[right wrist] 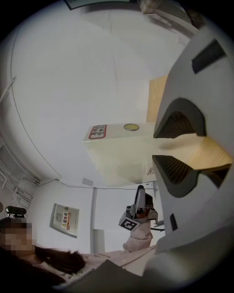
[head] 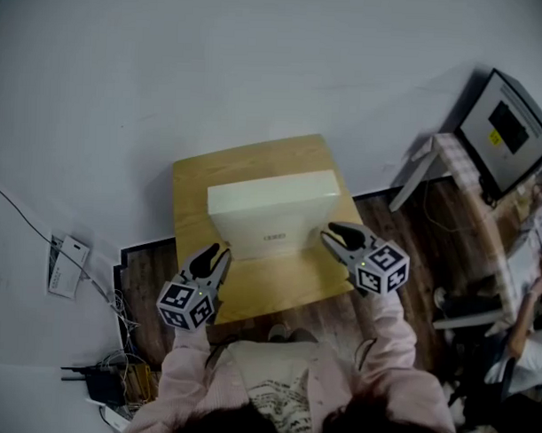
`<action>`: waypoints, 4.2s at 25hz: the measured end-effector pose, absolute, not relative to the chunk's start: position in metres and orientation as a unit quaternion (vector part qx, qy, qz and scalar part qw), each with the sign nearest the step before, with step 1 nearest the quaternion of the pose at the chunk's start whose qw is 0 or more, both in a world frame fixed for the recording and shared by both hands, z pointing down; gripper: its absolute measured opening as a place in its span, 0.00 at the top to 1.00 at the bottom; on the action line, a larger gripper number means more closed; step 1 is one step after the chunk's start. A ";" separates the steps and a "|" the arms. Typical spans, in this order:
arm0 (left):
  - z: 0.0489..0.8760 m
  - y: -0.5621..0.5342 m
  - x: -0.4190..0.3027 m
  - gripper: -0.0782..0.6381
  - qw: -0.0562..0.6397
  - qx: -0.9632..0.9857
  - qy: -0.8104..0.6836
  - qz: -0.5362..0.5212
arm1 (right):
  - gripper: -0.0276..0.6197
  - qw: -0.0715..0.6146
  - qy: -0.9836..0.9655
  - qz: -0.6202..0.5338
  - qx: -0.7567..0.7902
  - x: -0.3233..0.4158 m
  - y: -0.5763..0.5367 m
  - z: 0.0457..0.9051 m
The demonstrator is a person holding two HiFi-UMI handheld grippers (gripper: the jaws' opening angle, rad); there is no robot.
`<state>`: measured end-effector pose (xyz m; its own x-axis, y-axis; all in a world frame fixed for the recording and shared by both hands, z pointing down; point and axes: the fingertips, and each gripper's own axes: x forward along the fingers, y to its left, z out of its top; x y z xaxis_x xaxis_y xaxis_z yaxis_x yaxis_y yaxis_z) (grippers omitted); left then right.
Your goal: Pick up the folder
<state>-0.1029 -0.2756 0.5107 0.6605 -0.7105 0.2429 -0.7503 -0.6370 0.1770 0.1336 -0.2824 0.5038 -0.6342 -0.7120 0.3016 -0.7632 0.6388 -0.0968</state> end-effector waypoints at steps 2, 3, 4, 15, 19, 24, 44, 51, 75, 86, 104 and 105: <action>0.512 -0.279 -0.102 0.71 0.128 0.905 -0.399 0.081 | 0.74 0.121 -0.897 0.106 0.412 0.136 -0.285 0.505; 0.513 -0.280 -0.101 0.70 0.127 0.906 -0.395 0.083 | 0.73 0.124 -0.897 0.107 0.411 0.137 -0.286 0.506; 0.513 -0.280 -0.100 0.69 0.127 0.907 -0.392 0.085 | 0.72 0.126 -0.897 0.110 0.408 0.137 -0.286 0.507; 0.519 -0.291 -0.084 0.49 0.140 0.919 -0.358 0.089 | 0.51 0.146 -0.914 0.131 0.354 0.137 -0.299 0.519; 0.525 -0.296 -0.081 0.45 0.148 0.918 -0.356 0.093 | 0.51 0.150 -0.922 0.133 0.331 0.135 -0.307 0.523; 0.527 -0.304 -0.077 0.40 0.151 0.920 -0.347 0.102 | 0.49 0.158 -0.931 0.130 0.303 0.129 -0.316 0.525; 0.550 -0.319 -0.066 0.32 0.182 0.928 -0.304 0.116 | 0.43 0.201 -0.943 0.132 0.232 0.113 -0.331 0.548; 0.552 -0.323 -0.065 0.37 0.164 0.930 -0.301 0.130 | 0.43 0.191 -0.945 0.136 0.230 0.111 -0.335 0.547; 0.540 -0.322 -0.065 0.39 0.161 0.927 -0.317 0.121 | 0.45 0.157 -0.947 0.129 0.249 0.115 -0.335 0.533; 0.515 -0.322 -0.068 0.40 0.147 0.928 -0.329 0.095 | 0.45 0.120 -0.949 0.127 0.261 0.112 -0.334 0.508; 0.470 -0.320 -0.073 0.40 0.124 0.928 -0.346 0.052 | 0.45 0.063 -0.948 0.125 0.285 0.109 -0.330 0.463; 0.468 -0.320 -0.073 0.40 0.124 0.928 -0.347 0.049 | 0.45 0.060 -0.948 0.125 0.287 0.109 -0.329 0.460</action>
